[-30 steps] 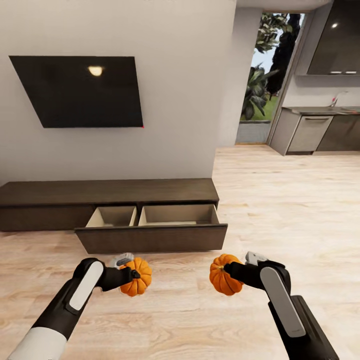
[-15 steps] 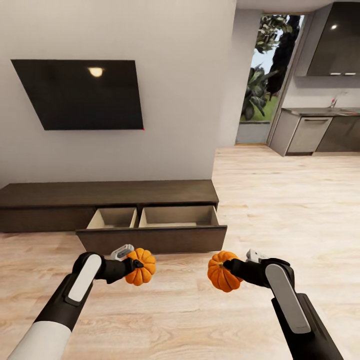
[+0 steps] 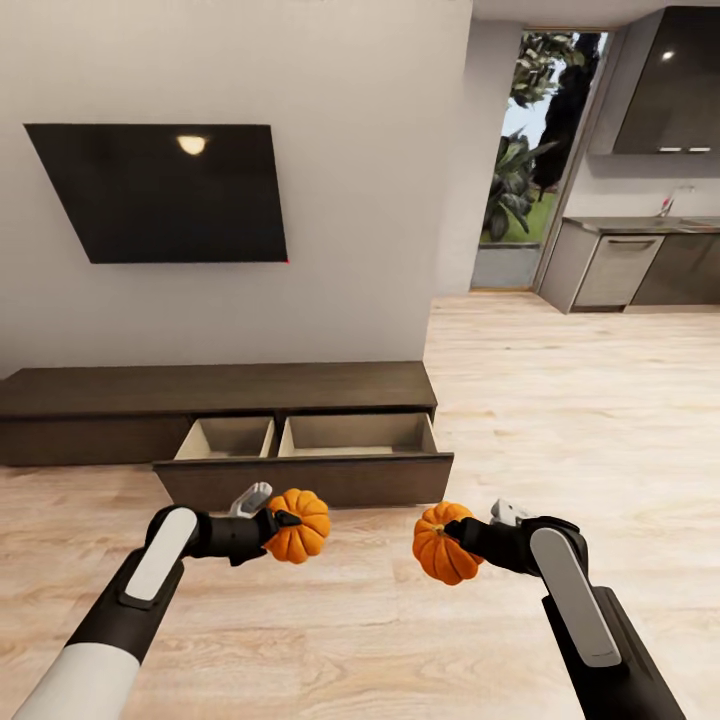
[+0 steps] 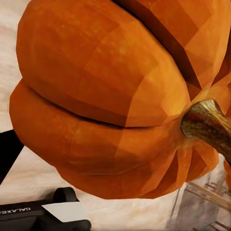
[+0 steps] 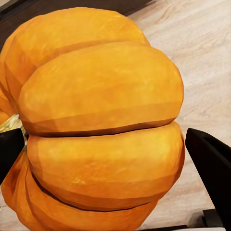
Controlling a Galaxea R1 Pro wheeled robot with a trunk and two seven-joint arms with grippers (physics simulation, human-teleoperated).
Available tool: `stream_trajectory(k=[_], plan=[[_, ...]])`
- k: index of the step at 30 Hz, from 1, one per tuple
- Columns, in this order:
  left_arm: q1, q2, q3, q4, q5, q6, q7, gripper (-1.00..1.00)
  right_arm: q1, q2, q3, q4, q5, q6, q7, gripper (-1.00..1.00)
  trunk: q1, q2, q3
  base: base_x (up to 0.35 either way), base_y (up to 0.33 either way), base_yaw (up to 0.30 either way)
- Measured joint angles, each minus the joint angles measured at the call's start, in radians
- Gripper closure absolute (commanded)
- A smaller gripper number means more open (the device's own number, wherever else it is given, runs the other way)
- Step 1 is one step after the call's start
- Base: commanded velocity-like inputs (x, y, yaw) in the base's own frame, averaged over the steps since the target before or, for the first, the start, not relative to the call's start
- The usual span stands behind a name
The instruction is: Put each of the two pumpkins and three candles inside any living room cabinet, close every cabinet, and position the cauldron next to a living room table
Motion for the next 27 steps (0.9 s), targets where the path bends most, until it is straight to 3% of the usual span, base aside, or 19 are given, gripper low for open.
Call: stream_trajectory(k=[5,12,27], plan=[[0.005,0.001,0.000,-0.002,0.008,0.000,0.000,1.00,0.000,0.000,0.001,0.000,0.000,0.000,0.012,1.00,0.000,0.000,0.000,0.216,0.000,0.000],[0.006,0.002,0.001,-0.002,0.005,0.000,0.000,1.00,0.000,0.000,0.002,0.005,0.003,0.000,0.104,1.00,0.000,0.000,0.000,0.321,0.000,0.000],[0.006,0.002,0.001,-0.002,0.000,0.002,-0.001,1.00,0.000,0.000,0.001,0.007,0.005,0.000,0.114,1.00,0.000,0.000,0.000,0.329,0.068,0.000]])
